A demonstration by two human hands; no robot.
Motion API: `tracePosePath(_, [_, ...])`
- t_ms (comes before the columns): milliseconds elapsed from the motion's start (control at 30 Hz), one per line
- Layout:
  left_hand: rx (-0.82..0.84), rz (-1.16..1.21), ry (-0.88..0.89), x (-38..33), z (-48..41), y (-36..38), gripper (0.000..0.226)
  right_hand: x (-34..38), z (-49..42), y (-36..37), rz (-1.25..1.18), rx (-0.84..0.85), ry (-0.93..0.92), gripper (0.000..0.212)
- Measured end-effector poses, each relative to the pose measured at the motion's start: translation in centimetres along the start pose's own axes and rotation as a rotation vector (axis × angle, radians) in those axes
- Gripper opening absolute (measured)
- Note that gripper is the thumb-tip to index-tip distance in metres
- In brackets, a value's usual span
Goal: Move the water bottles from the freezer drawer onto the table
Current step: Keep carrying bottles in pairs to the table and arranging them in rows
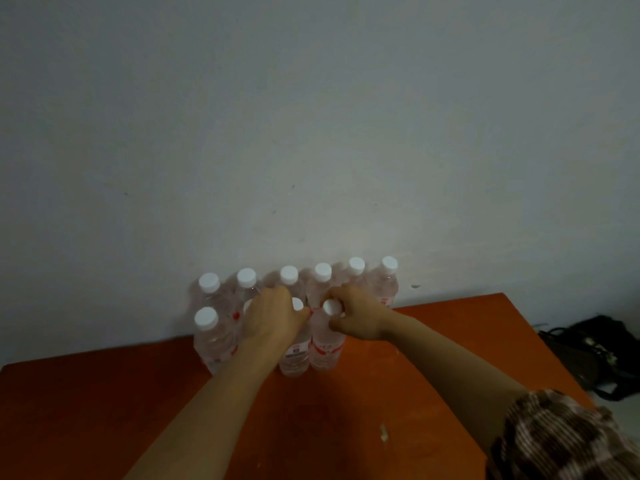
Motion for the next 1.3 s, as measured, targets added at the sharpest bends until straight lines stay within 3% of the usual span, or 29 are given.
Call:
tracePosePath(167, [-0.029,0.041,0.018,0.4,0.4,0.3,0.039,0.0,0.0,-0.1,0.029,-0.028,-0.037,0.025])
tracePosePath(500, [-0.055,0.048,0.078,0.6,0.3,0.3,0.037,-0.2,-0.3,0.6,-0.019,-0.128,-0.004,0.025])
tracePosePath(733, [0.043,0.07,0.049,1.0,0.3,0.4,0.03,-0.3,0.0,1.3,-0.018,-0.124,0.09,0.045])
tracePosePath(867, [0.003,-0.083,0.141,-0.2,1.0,-0.9,0.02,-1.0,1.5,1.1,-0.098,-0.187,0.174,0.055])
tracePosePath(933, [-0.041,-0.207,0.211,-1.7,1.5,-1.9,0.034,-1.6,3.0,0.6,-0.115,-0.232,0.158,0.049])
tracePosePath(1067, [-0.041,-0.192,0.367,-7.0,3.0,-2.3,0.037,-4.4,8.0,-1.6,-0.042,-0.343,0.174,0.041])
tracePosePath(1300, [0.097,-0.082,0.673,-22.4,8.9,2.9,0.036,-13.8,23.4,-5.9,0.015,-0.569,0.421,0.044])
Point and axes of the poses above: each hand's wrist, its own z-axis away from the middle knuckle, its own y-axis out of the palm, x = y × z, the point moved 3 cm from there along -z, towards the middle knuckle, and after that the axes turned 11 degrees about y, right-handed, at the moved point
